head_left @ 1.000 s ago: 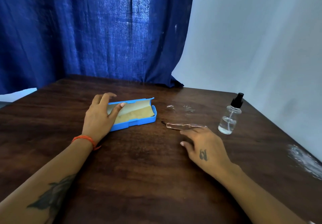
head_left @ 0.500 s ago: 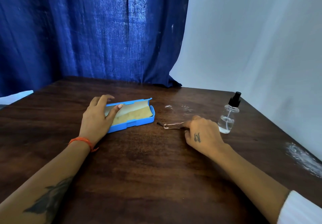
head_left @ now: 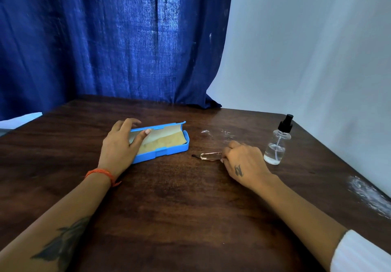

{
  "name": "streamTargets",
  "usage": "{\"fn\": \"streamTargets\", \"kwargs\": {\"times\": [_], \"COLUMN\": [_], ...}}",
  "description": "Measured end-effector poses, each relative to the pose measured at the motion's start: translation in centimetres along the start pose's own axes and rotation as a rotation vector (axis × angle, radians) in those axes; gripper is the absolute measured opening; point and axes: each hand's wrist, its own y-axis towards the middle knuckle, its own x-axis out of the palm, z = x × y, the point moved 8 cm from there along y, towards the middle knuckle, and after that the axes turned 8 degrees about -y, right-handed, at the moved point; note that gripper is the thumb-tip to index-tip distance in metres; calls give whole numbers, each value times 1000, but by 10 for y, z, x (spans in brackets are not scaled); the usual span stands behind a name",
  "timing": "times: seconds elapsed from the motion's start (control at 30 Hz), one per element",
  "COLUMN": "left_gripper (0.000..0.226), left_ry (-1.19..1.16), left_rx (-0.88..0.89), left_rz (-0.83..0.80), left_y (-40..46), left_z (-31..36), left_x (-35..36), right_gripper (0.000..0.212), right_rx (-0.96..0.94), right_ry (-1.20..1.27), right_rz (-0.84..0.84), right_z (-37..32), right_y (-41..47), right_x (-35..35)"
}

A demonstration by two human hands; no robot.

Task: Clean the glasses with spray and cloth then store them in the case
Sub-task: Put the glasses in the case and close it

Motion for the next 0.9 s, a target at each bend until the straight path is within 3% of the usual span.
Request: {"fn": "streamTargets", "kwargs": {"times": [0.2,0.47,0.63,0.9], "left_gripper": [33,32,28,31], "left_ry": [-4,-10,-63,-105], "left_rx": [2,9,4,27], "left_rz": [9,14,-2,2], "left_y": [1,0,0,1], "left_z": [-1,-1,-2,1], "left_x": [0,0,1,0], "right_gripper": [12,10,23,20], "right_rx": [-116,-159,-264,-288], "right_ry": [-96,83,28,8], "right_rz": [146,329,298,146], "right_z": [-11,-39,-87,-121], "right_y": [-8,7,34,61], "right_x": [-25,-72,-74,-53]}}
